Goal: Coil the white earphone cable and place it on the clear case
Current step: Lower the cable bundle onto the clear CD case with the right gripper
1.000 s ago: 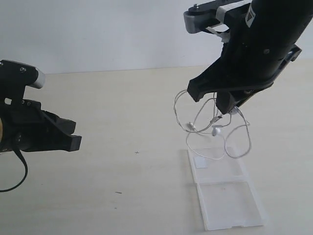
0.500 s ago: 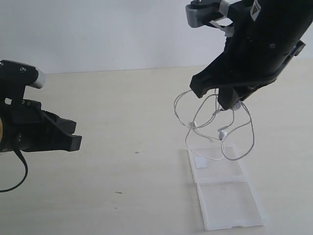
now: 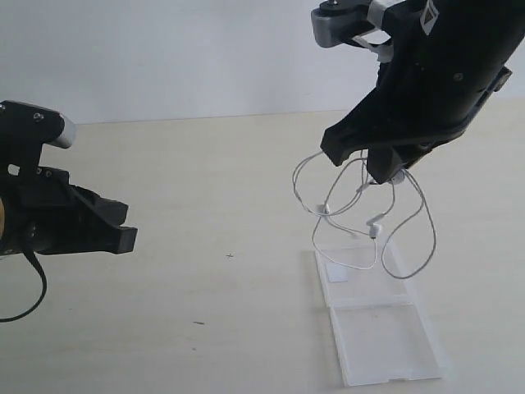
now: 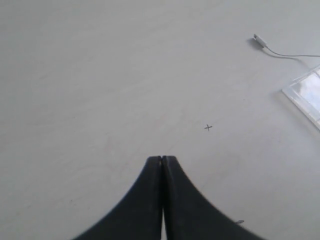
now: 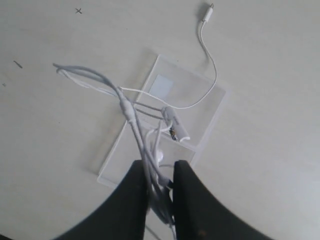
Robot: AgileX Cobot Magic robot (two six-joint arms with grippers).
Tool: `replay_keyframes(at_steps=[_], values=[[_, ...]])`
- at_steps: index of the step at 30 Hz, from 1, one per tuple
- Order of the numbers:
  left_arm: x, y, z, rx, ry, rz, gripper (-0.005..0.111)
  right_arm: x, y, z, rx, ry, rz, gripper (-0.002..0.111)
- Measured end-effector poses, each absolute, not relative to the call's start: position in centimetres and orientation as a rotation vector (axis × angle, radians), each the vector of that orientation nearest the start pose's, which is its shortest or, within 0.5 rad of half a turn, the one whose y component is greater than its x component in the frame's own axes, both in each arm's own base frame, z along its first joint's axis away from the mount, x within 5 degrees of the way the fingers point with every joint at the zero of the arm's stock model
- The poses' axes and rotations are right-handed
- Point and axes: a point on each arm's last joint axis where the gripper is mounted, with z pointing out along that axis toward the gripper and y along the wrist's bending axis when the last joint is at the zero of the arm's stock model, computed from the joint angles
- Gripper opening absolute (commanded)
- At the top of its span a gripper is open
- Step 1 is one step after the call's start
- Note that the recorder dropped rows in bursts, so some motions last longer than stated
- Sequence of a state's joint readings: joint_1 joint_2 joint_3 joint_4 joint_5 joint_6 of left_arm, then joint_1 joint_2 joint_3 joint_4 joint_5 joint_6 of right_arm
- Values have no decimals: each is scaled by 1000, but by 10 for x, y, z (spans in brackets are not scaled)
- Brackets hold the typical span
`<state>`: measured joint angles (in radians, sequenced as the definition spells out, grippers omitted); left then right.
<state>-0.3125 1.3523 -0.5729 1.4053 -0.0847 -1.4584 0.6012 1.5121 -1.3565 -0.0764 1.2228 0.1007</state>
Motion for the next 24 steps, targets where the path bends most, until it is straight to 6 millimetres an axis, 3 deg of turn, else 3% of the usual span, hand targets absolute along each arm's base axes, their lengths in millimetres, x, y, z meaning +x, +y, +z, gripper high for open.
replay_keyframes(at_steps=[11,18,24], values=[[240,-85,207,337,2237,-290,0,252,160,319,-715,2767,-36,0],[240,-85,207,337,2237,-290,0,252,145,298,-678,2859,-42,0],[240,-85,207,337,2237,-290,0,252,146,265,-728,2970,-53,0]])
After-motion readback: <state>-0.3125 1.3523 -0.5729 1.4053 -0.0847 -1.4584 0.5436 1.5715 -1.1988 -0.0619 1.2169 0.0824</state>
